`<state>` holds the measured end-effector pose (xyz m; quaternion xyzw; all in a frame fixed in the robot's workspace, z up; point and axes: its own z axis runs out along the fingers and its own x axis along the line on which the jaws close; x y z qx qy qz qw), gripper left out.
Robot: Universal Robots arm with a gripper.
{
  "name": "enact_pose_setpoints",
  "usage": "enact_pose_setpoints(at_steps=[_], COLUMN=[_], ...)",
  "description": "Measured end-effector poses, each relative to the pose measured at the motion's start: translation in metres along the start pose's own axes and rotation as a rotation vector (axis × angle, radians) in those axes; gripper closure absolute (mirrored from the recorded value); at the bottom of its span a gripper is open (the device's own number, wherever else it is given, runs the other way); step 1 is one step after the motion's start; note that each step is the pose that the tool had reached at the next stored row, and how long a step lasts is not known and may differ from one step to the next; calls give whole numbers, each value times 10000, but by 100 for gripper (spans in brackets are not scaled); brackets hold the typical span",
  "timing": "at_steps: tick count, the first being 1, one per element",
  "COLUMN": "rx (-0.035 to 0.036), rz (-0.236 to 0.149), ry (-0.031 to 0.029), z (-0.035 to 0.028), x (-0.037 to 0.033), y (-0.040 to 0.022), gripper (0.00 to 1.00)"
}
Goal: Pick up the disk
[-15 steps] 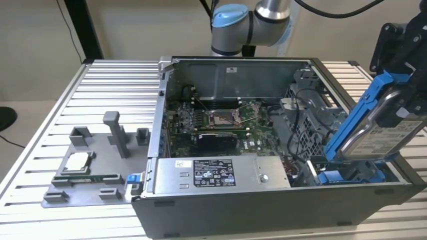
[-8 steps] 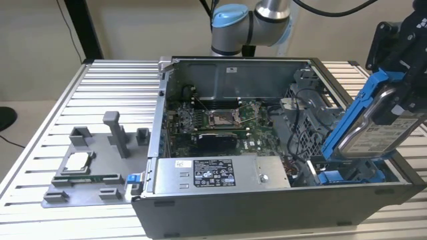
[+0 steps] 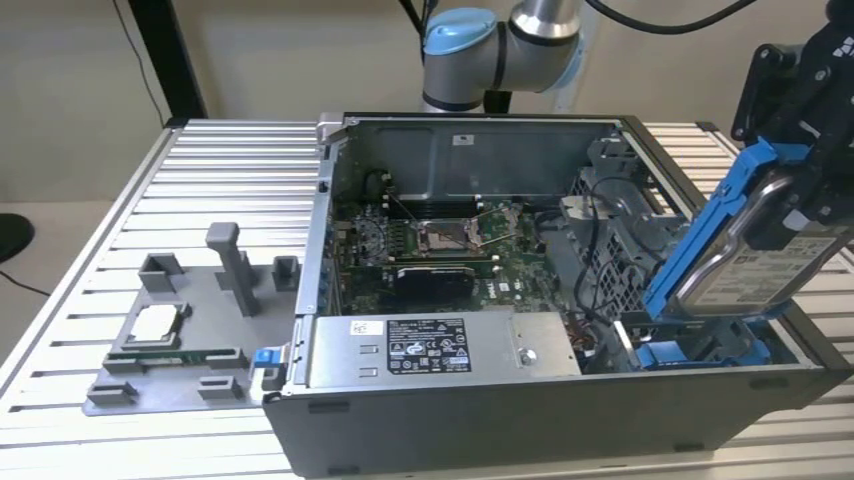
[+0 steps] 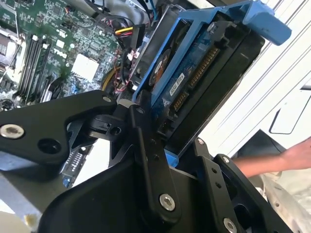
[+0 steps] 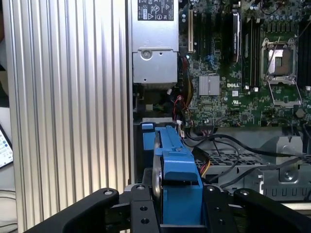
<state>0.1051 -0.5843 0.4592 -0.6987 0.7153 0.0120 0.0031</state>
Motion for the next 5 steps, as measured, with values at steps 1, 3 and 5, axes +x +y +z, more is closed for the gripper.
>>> enact_pose_setpoints(at_steps=[1, 3, 5], rx=[0, 0, 0], rz=[-1, -3, -3], ry=[0, -1, -1], z=[1, 1, 1], x=[0, -1, -1], y=[0, 0, -1], gripper=[100, 100, 100])
